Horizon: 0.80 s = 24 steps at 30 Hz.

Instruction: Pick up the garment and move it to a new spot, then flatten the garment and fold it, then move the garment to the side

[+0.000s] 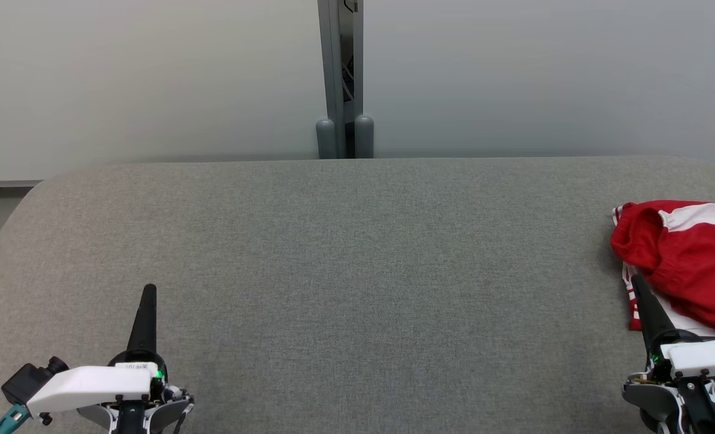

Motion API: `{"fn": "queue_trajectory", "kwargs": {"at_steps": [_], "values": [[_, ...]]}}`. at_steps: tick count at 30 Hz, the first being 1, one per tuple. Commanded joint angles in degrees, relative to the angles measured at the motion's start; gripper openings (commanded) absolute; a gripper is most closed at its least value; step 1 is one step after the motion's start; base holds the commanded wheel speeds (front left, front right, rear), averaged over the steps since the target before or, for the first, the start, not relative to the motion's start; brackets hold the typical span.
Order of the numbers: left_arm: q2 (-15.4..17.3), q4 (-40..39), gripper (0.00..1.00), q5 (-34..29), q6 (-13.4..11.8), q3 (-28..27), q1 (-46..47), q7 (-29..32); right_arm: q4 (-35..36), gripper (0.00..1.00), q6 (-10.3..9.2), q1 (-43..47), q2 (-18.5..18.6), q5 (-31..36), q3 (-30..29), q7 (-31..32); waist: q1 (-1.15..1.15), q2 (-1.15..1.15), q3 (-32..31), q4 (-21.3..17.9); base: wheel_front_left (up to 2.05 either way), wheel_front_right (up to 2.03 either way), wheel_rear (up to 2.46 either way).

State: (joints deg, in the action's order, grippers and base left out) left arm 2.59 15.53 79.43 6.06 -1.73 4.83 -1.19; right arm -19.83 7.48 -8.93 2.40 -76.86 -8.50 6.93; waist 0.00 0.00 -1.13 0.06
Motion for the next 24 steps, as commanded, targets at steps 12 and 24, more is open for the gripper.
{"fn": "queue_trajectory", "kwargs": {"at_steps": [12, 24], "values": [[0.39, -0.58, 0.0, 5.56, 0.93, -0.89, 1.93, 1.21, 0.56, 0.0, 0.02, -1.7, 0.62, -6.02, -0.99, 2.05, 0.0, 0.0, 0.44, -0.02, 0.0, 0.0, 0.0], [0.43, -0.65, 0.0, 10.01, 1.3, -1.4, 2.56, 2.19, 0.65, 0.0, 0.02, -2.31, 0.68, -10.79, -1.6, 3.71, 0.0, 0.0, 0.88, -0.04, 0.0, 0.0, 0.0]]}}
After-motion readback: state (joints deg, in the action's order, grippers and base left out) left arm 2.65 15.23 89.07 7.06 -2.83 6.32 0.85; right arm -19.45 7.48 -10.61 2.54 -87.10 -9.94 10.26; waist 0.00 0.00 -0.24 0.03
